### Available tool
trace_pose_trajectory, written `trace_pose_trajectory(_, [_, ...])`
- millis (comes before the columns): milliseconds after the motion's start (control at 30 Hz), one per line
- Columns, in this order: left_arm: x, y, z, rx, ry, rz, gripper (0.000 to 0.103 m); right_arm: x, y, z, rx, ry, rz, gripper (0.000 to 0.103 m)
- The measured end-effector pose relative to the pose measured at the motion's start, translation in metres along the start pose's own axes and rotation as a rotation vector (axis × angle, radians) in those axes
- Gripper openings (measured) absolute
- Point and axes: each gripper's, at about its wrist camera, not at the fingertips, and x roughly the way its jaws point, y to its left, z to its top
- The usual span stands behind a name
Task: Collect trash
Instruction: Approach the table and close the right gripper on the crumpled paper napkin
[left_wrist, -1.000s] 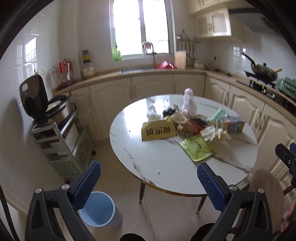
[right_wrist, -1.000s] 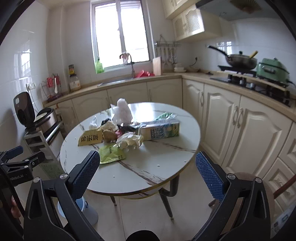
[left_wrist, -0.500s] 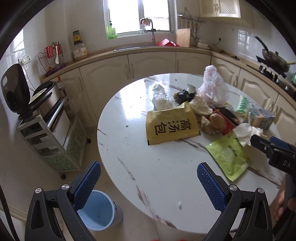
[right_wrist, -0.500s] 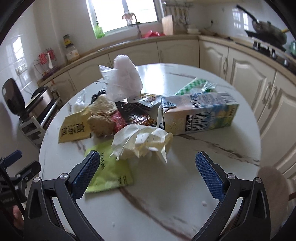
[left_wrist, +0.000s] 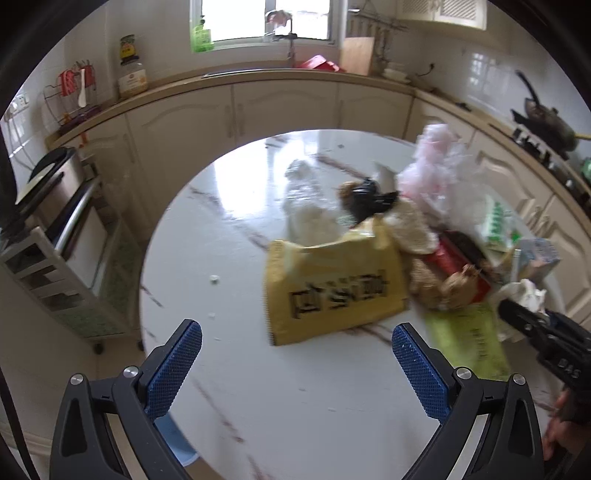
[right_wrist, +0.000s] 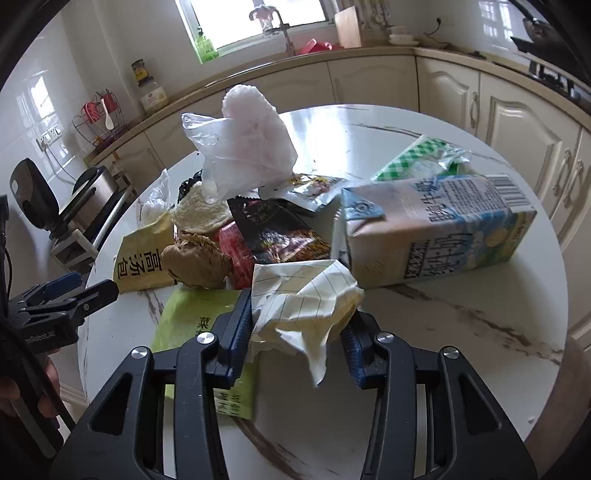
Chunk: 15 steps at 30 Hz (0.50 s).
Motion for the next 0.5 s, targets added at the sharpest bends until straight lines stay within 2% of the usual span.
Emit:
trace_pose_trajectory(200, [0.009,-0.043,0.001,0.076,0.001,-0.107,0.102,-0.032,-0.019,-0.016,0.027,-0.061,0.004,0.039])
trace_pose_trajectory(333, [0.027,-0.075,0.001,0.082,0.055,-0.090,0.102,-0.048,-0.033,-0.028,0.047,-0.082,-0.014,0.039])
trace_pose_trajectory(500, [0.050,-0.101,0.006,0.052,0.099,-0.043,0.099,-0.057,-0.043,-0.035,0.051,-0.088,0.016,0.039])
